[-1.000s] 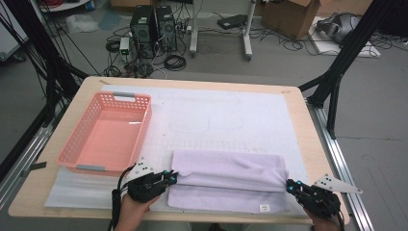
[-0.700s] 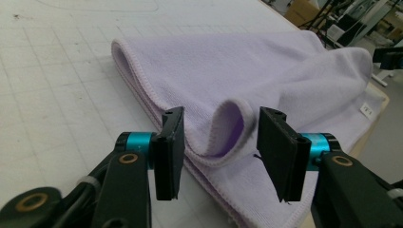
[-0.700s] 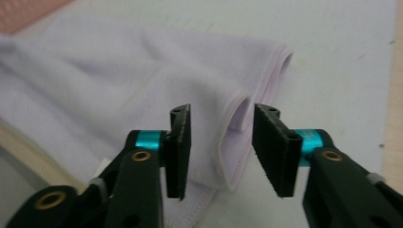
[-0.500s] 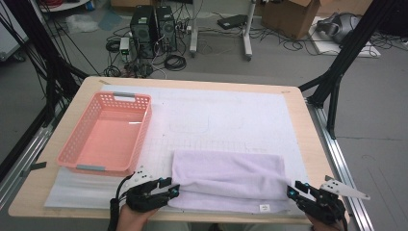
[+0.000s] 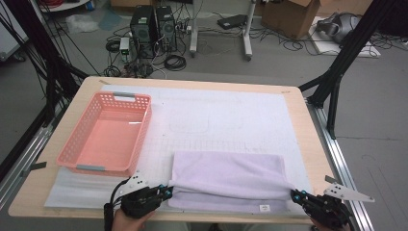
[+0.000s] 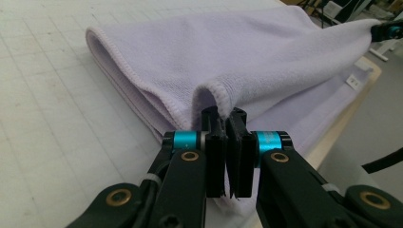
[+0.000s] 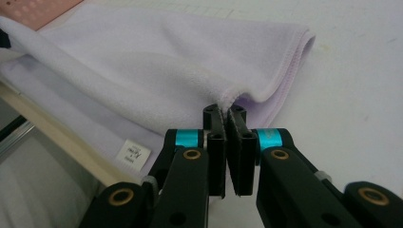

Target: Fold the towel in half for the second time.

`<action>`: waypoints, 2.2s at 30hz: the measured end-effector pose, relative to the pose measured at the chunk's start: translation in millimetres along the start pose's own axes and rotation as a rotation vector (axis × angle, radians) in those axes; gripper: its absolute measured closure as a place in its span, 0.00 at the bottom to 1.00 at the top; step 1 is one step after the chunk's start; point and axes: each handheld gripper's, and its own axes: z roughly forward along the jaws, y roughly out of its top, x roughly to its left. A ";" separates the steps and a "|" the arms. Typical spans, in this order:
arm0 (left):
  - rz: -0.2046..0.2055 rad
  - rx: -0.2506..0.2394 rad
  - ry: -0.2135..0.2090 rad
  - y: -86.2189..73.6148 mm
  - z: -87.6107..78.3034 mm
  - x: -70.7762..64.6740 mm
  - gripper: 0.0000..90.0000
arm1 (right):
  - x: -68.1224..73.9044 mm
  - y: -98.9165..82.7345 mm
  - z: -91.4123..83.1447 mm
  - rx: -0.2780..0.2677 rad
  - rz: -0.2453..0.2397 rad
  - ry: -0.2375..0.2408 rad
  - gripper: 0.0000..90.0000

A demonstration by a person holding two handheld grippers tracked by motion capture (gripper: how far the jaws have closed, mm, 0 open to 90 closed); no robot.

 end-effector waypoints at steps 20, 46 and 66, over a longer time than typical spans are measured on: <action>-0.032 -0.075 0.069 8.6 3.4 10.7 0.54 | 10.4 5.6 23.2 0.008 -0.048 -0.063 0.84; -0.026 -0.035 0.089 38.8 40.6 47.5 0.48 | -22.0 48.4 106.6 0.112 -0.147 -0.141 0.86; -0.010 0.103 0.129 51.7 90.6 65.9 0.67 | -55.9 49.3 106.6 0.083 0.004 -0.111 0.57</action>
